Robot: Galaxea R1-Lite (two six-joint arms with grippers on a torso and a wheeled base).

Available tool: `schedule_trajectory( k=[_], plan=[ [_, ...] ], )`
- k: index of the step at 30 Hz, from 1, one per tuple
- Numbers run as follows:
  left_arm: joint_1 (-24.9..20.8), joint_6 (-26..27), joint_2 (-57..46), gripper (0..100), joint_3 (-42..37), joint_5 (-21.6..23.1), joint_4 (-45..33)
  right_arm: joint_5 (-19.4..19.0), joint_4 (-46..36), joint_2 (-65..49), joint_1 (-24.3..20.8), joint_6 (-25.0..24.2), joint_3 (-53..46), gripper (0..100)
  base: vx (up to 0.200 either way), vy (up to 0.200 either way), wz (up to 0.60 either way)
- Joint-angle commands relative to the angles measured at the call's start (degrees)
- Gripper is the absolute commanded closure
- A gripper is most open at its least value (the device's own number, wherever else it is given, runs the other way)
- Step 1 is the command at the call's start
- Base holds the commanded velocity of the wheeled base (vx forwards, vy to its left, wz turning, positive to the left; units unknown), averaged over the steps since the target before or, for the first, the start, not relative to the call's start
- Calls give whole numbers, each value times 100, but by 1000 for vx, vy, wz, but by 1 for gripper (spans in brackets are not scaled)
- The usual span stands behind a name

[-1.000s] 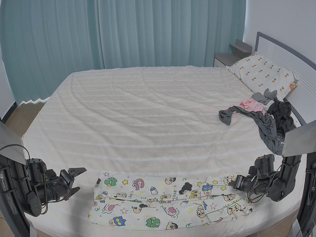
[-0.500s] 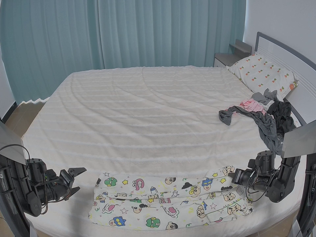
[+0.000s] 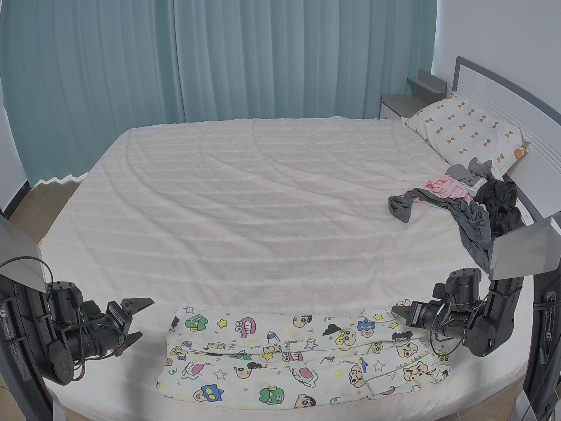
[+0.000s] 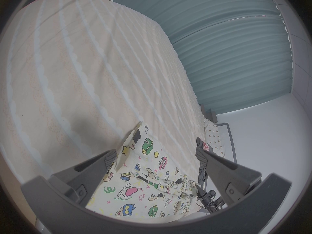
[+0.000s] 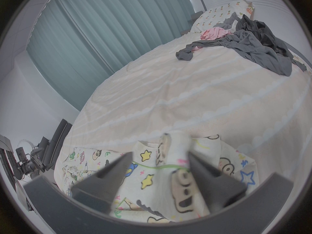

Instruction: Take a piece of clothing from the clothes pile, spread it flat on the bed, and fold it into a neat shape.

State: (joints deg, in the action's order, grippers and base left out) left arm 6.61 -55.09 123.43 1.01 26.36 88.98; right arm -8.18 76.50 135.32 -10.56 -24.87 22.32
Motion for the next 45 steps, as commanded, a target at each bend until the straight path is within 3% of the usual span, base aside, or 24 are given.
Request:
schedule_trajectory(
  k=[1,6,10,15,20,25,27,35,37,40,41,45],
  plan=[
    [-2,-2,14,0,-92,1,102,36,41,-32,150,8,71,0,0,0,0],
    [-2,-2,14,0,-92,1,102,53,-12,-550,177,8,79,0,0,0,0],
    [-2,-2,14,0,-92,1,102,62,-223,-1007,-78,-9,27,0,0,0,0],
    [-2,-2,14,0,-101,1,102,45,-249,-937,-394,-71,-79,0,0,0,0],
    [-2,-2,23,0,-92,1,102,-26,-276,-682,-632,-449,-61,0,0,0,0],
    [-10,7,23,0,-101,1,102,-35,-258,-172,-614,-519,-61,0,0,0,0],
    [-19,7,23,0,-92,1,102,-35,-258,65,-491,-774,-52,0,0,0,0],
    [-19,148,41,0,-101,-8,102,18,-240,179,-201,-906,-228,0,0,0,0],
    [-54,183,50,0,-92,-16,102,18,-170,135,-166,-1038,-334,0,0,0,0],
    [-204,640,173,0,48,-148,102,18,155,-269,-192,-1644,-712,0,0,0,0],
    [-318,842,252,0,198,-342,102,9,401,-480,-236,-1952,-949,0,0,0,0],
    [-810,1035,551,0,707,-781,14,-35,1315,-612,-482,-2400,-1722,0,0,0,0]
  ],
)
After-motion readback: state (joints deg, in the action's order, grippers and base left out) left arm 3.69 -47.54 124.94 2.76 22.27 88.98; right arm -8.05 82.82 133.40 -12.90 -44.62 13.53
